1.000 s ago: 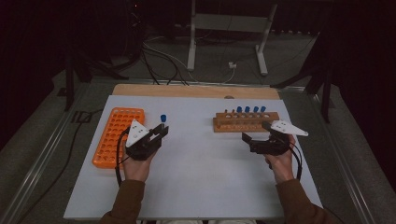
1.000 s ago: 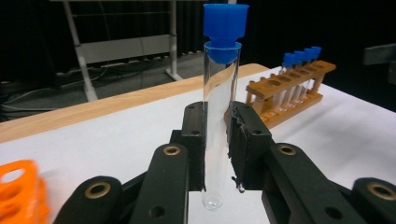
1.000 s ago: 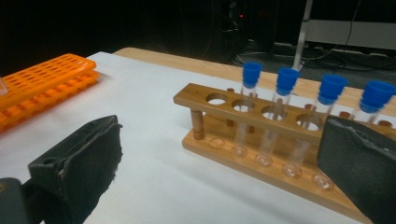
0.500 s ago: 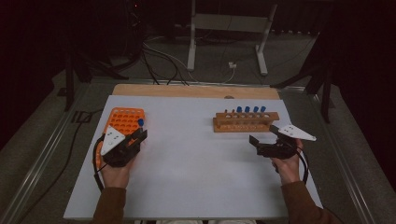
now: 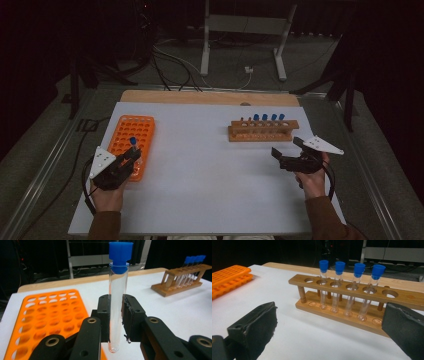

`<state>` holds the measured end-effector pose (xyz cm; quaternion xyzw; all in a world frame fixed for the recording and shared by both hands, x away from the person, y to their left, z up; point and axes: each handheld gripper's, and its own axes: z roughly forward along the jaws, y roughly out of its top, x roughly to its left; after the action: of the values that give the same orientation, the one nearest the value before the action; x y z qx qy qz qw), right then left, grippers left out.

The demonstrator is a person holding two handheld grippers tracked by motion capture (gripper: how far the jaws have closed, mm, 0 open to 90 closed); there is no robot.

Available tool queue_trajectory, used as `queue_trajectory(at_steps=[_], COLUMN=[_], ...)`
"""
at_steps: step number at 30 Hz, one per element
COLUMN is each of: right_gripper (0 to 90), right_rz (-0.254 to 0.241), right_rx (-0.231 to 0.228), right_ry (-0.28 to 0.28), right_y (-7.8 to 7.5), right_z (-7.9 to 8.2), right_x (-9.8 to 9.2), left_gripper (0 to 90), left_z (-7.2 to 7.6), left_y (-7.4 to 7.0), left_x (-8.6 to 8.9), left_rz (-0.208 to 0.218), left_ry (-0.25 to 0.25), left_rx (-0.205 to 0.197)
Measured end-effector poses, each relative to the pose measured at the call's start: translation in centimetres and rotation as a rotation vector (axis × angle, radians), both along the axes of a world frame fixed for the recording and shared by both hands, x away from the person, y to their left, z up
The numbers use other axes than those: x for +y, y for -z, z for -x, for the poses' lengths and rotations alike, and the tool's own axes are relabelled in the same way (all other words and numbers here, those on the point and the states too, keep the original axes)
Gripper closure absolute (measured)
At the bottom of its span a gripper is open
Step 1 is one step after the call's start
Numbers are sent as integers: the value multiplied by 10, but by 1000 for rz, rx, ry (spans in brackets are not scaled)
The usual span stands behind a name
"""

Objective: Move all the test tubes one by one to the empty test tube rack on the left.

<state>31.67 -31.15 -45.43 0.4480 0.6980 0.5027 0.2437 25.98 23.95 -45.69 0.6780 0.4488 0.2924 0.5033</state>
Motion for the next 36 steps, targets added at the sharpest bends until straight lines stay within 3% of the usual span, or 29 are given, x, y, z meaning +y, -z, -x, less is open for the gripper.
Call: queue_trajectory(at_steps=[10, 36], right_gripper=[0, 0], right_rz=[-15, -24], right_rx=[0, -1], right_ry=[10, 10], right_y=[4, 6], right_z=[4, 7], right_x=[-5, -7], left_gripper=[780, 782], left_z=[8, 11], left_y=[13, 31], left_x=[12, 10], left_rz=[-13, -111], left_ry=[-35, -28], left_rx=[37, 161])
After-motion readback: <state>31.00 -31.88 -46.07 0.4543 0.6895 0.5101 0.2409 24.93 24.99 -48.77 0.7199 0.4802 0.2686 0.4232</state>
